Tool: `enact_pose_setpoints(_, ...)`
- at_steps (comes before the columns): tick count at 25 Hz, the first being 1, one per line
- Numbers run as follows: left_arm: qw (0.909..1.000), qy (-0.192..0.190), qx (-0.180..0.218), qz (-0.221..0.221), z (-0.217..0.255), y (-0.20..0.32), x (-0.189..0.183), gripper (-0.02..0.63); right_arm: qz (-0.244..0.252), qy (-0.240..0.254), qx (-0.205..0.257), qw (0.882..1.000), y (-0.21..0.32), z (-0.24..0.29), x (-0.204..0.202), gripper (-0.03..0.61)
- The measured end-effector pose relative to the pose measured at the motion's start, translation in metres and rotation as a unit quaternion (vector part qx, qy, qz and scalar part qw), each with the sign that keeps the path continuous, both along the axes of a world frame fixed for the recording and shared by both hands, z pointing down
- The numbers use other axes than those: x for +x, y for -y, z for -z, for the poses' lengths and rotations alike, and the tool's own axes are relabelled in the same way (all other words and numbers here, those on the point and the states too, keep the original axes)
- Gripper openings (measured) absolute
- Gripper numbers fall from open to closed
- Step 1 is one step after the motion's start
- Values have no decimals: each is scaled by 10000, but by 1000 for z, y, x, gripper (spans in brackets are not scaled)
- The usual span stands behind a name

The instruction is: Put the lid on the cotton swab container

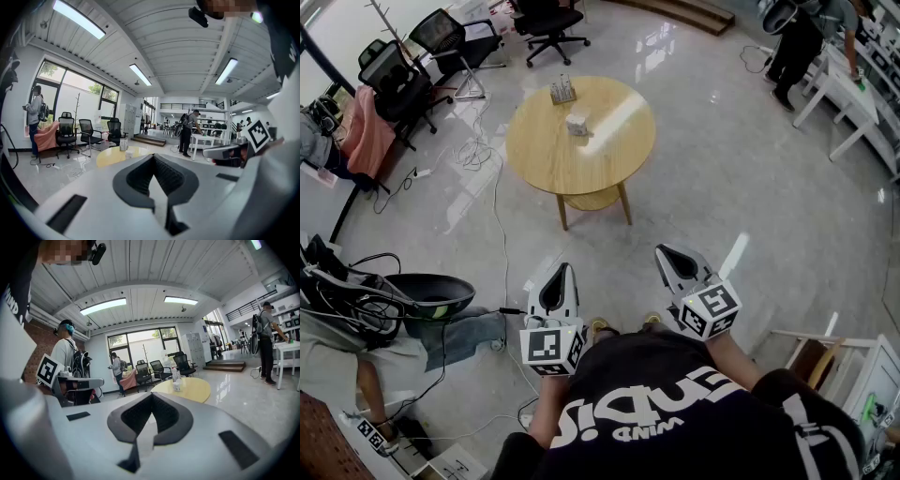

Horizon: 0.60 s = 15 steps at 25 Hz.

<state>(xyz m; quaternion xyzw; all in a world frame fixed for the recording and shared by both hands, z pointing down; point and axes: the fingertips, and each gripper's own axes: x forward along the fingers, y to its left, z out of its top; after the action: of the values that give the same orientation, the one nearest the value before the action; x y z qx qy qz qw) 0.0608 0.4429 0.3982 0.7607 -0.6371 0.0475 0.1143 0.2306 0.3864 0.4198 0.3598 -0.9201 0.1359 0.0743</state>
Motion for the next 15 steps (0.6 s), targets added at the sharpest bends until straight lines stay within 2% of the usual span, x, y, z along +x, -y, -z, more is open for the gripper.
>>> enact_pose_setpoints(15,9998,-48,-21,-168,1,-1,-21,9,-18,9,9,10000,-7,-1,-25,3)
